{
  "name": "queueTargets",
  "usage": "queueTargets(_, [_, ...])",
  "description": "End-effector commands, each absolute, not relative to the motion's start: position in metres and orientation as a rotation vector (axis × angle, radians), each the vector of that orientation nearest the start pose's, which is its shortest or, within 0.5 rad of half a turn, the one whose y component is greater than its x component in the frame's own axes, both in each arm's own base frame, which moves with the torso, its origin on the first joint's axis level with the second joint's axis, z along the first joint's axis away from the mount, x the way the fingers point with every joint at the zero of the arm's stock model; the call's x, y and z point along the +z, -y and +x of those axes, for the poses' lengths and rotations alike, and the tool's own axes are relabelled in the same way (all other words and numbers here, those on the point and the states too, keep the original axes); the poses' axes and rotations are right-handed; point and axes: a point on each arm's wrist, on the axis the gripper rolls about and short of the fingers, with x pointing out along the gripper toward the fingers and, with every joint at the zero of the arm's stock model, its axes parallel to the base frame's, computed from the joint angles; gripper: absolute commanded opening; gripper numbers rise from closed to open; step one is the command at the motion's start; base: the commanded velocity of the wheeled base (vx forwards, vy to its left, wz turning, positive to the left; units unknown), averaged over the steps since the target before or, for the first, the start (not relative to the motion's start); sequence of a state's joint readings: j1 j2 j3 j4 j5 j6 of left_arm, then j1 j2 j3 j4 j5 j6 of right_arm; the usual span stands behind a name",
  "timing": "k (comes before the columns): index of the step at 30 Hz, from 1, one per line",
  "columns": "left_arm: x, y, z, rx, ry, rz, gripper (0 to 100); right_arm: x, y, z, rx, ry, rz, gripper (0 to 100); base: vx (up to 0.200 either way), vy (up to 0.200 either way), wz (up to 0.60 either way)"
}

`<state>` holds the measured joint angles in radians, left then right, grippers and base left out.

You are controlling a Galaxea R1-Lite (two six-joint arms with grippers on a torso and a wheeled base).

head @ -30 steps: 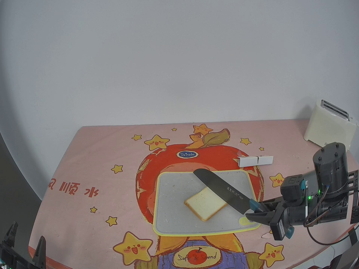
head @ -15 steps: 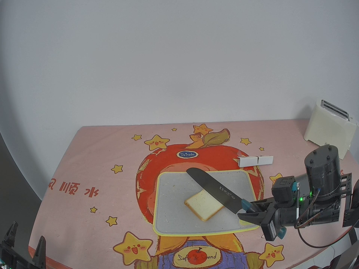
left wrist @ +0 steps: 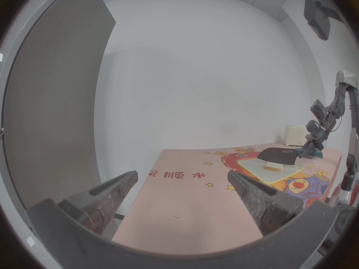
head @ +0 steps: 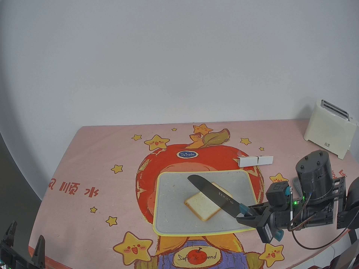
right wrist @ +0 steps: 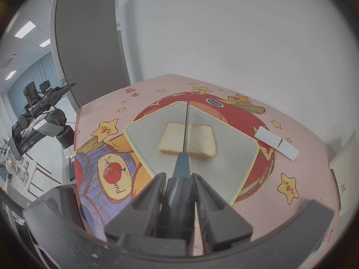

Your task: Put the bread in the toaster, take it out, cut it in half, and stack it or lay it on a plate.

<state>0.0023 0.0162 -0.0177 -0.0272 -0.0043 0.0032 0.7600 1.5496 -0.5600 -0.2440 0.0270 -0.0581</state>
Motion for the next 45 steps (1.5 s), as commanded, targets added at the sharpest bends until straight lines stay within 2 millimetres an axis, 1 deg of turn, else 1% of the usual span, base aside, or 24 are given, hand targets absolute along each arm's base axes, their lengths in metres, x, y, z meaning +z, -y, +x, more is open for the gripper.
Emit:
queueTargets(1, [0.093, 0.000, -0.024, -0.012, 0.164, 0.000, 100, 0.124, -0.158, 0.165, 0.772, -0.699, -0.331, 0, 0.000, 0.000, 0.00])
queueTargets(3, [0.109, 0.000, -0.028, -0.014, 0.327, 0.009, 100, 0.125, -0.158, 0.164, 0.774, -0.694, -0.331, 0, 0.000, 0.000, 0.00])
queueTargets(8, [0.124, 0.001, -0.034, -0.035, 0.473, 0.049, 100, 0.125, -0.158, 0.163, 0.775, -0.696, -0.332, 0, 0.000, 0.000, 0.00])
queueTargets(11, [0.151, 0.002, -0.043, -0.080, 0.552, 0.066, 100, 0.125, -0.158, 0.162, 0.777, -0.694, -0.332, 0, 0.000, 0.000, 0.00])
queueTargets(13, [0.193, 0.003, -0.030, -0.114, 0.519, 0.078, 100, 0.126, -0.157, 0.162, 0.776, -0.690, -0.333, 0, 0.000, 0.000, 0.00])
queueTargets(14, [0.216, 0.003, -0.019, -0.123, 0.522, 0.080, 100, 0.127, -0.157, 0.162, 0.775, -0.686, -0.331, 0, 0.000, 0.000, 0.00])
queueTargets(15, [0.226, 0.003, -0.014, -0.127, 0.539, 0.082, 100, 0.127, -0.157, 0.162, 0.776, -0.686, -0.330, 0, 0.000, 0.000, 0.00])
queueTargets(17, [0.257, 0.004, 0.016, -0.159, 0.555, 0.093, 100, 0.130, -0.156, 0.161, 0.776, -0.674, -0.326, 0, 0.000, 0.000, 0.00])
queueTargets(19, [0.272, 0.005, 0.047, -0.200, 0.531, 0.105, 100, 0.131, -0.155, 0.160, 0.777, -0.672, -0.324, 0, 0.000, 0.000, 0.00])
queueTargets(22, [0.274, 0.007, 0.077, -0.275, 0.468, 0.143, 100, 0.130, -0.155, 0.160, 0.778, -0.677, -0.327, 0, 0.000, 0.000, 0.00])
queueTargets(24, [0.273, 0.007, 0.080, -0.286, 0.456, 0.145, 100, 0.129, -0.156, 0.160, 0.778, -0.677, -0.327, 0, 0.000, 0.000, 0.00])
queueTargets(25, [0.264, 0.009, 0.108, -0.348, 0.366, 0.154, 100, 0.129, -0.156, 0.161, 0.778, -0.678, -0.326, 0, 0.000, 0.000, 0.00])
queueTargets(26, [0.264, 0.009, 0.108, -0.348, 0.366, 0.154, 100, 0.129, -0.156, 0.161, 0.778, -0.678, -0.326, 0, 0.000, 0.000, 0.00])
queueTargets(27, [0.259, 0.010, 0.124, -0.404, 0.343, 0.178, 100, 0.129, -0.156, 0.161, 0.775, -0.678, -0.326, 0, 0.000, 0.000, 0.00])
queueTargets(32, [0.260, 0.013, 0.149, -0.527, 0.368, 0.253, 100, 0.130, -0.156, 0.160, 0.774, -0.674, -0.326, 0, 0.000, 0.000, 0.00])
queueTargets(35, [0.265, 0.021, 0.172, -0.630, 0.353, 0.235, 100, 0.129, -0.156, 0.160, 0.749, -0.672, -0.340, 0, 0.000, 0.000, 0.00])
queueTargets(36, [0.264, 0.028, 0.180, -0.670, 0.339, 0.212, 100, 0.129, -0.156, 0.160, 0.742, -0.669, -0.346, 0, 0.000, 0.000, 0.00])
queueTargets(37, [0.261, 0.044, 0.190, -0.730, 0.318, 0.174, 100, 0.129, -0.157, 0.159, 0.740, -0.667, -0.350, 0, 0.000, 0.000, 0.00])
queueTargets(39, [0.260, 0.068, 0.198, -0.758, 0.294, 0.119, 100, 0.129, -0.158, 0.159, 0.740, -0.666, -0.352, 0, 0.000, 0.000, 0.00])
queueTargets(40, [0.260, 0.078, 0.200, -0.754, 0.289, 0.102, 100, 0.129, -0.158, 0.158, 0.741, -0.667, -0.354, 0, 0.000, 0.000, 0.00])
queueTargets(41, [0.259, 0.079, 0.200, -0.753, 0.287, 0.099, 100, 0.129, -0.158, 0.158, 0.741, -0.667, -0.354, 0, 0.000, 0.000, 0.00])
queueTargets(42, [0.257, 0.102, 0.204, -0.756, 0.267, 0.070, 100, 0.129, -0.158, 0.157, 0.746, -0.667, -0.355, 0, 0.000, 0.000, 0.00])
queueTargets(43, [0.254, 0.112, 0.206, -0.772, 0.248, 0.059, 100, 0.129, -0.158, 0.157, 0.744, -0.667, -0.356, 0, 0.000, 0.000, 0.00])
queueTargets(45, [0.244, 0.122, 0.215, -0.786, 0.191, 0.020, 100, 0.129, -0.158, 0.157, 0.744, -0.667, -0.356, 0, 0.000, 0.000, 0.00])
